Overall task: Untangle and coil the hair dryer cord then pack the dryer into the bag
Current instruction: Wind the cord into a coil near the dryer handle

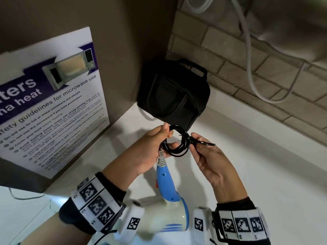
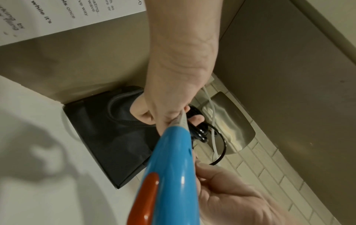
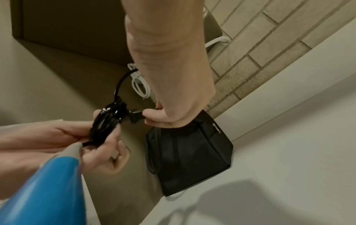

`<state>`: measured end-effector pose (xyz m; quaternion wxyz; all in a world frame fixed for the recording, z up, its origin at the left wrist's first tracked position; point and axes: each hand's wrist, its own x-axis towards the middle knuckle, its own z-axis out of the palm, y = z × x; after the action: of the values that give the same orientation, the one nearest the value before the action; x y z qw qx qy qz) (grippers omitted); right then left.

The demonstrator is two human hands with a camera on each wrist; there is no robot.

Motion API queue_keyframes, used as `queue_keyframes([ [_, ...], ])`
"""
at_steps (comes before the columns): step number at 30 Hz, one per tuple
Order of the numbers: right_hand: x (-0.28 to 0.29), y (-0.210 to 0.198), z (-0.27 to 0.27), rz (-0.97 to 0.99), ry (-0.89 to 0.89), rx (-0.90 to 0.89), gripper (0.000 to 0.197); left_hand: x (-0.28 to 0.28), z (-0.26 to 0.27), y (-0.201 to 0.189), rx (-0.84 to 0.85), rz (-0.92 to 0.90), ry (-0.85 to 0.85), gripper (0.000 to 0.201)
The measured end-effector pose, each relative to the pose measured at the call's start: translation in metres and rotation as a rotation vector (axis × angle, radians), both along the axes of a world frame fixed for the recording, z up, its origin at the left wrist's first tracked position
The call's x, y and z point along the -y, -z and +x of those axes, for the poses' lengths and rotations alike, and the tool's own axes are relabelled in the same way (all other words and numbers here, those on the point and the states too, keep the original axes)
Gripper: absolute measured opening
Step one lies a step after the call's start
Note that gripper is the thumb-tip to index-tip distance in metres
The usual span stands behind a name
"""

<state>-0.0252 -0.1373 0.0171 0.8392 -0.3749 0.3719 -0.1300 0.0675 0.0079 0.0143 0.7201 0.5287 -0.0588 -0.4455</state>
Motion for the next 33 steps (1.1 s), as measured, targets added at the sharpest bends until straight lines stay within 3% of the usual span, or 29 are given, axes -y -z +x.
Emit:
queue_keyframes([
  [6,-0.010,0.000,0.002,-0.038,-0.119,-0.006,0.030,0.002,-0.006,-0.008,-0.006,-0.004,0.012,0.032],
  [10,-0.013,0.002,0.007,0.047,-0.076,-0.019,0.023,0.003,-0.006,-0.010,0.016,0.016,-0.003,0.031],
  [15,-0.023,-0.003,0.013,0.143,-0.114,-0.025,0.015,0.005,-0.008,-0.009,0.156,0.066,0.003,0.038],
  [19,-0.026,-0.009,0.014,0.081,-0.190,-0.035,0.015,0.006,-0.009,-0.010,0.161,0.105,-0.033,0.029],
  [27,-0.025,-0.029,-0.001,0.183,-0.314,0.061,0.038,0.009,-0.011,-0.003,0.320,0.153,-0.183,0.030],
  [29,-0.029,-0.032,-0.002,0.034,-0.366,0.067,0.031,0.010,-0.015,-0.001,0.363,0.157,-0.168,0.032],
  [33,-0.042,-0.030,-0.005,-0.596,-0.412,-0.059,0.015,0.014,-0.019,0.003,0.338,0.135,-0.151,0.033],
])
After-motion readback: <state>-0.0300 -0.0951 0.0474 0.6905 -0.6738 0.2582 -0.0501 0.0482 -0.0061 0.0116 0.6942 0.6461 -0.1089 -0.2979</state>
